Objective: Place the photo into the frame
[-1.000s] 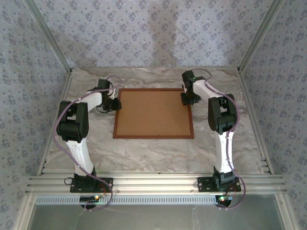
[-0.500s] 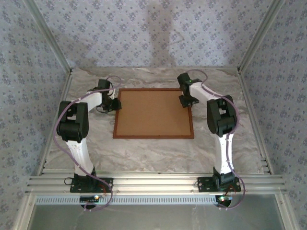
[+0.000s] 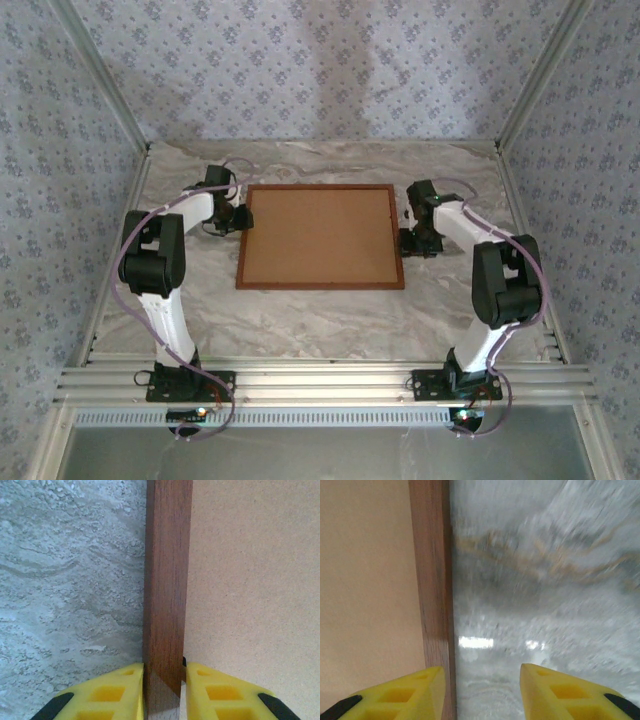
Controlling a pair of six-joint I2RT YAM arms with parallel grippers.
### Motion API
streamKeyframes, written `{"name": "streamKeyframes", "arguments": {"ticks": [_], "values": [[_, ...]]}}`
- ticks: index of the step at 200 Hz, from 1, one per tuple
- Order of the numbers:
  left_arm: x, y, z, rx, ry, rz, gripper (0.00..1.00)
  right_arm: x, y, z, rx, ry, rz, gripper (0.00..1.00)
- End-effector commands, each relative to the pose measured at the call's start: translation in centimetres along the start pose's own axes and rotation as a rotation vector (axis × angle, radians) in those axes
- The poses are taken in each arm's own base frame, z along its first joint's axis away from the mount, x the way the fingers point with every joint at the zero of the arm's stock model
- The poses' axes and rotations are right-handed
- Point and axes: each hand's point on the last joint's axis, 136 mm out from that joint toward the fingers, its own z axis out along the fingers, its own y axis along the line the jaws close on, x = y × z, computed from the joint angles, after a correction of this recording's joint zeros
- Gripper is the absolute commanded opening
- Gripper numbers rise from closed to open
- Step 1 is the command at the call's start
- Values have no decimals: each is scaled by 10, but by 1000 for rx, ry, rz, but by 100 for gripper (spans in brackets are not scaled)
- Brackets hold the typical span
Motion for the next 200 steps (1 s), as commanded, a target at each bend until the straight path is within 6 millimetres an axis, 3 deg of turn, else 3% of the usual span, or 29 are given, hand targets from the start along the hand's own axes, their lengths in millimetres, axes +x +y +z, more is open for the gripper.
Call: {"name": "streamKeyframes", "arguments": {"ticks": [1, 40, 136, 200], "values": [[18, -5, 10, 3, 74, 20, 26, 15, 9, 0, -50, 42, 28, 44], [19, -5, 11, 6, 77, 21, 26, 25, 14, 14, -67, 88, 26, 43], [21, -6, 13, 9, 84, 23, 26, 27, 22, 32, -59, 124, -1, 42], [21, -8, 14, 11, 88, 25, 26, 30, 39, 44, 47, 129, -112, 42]]}}
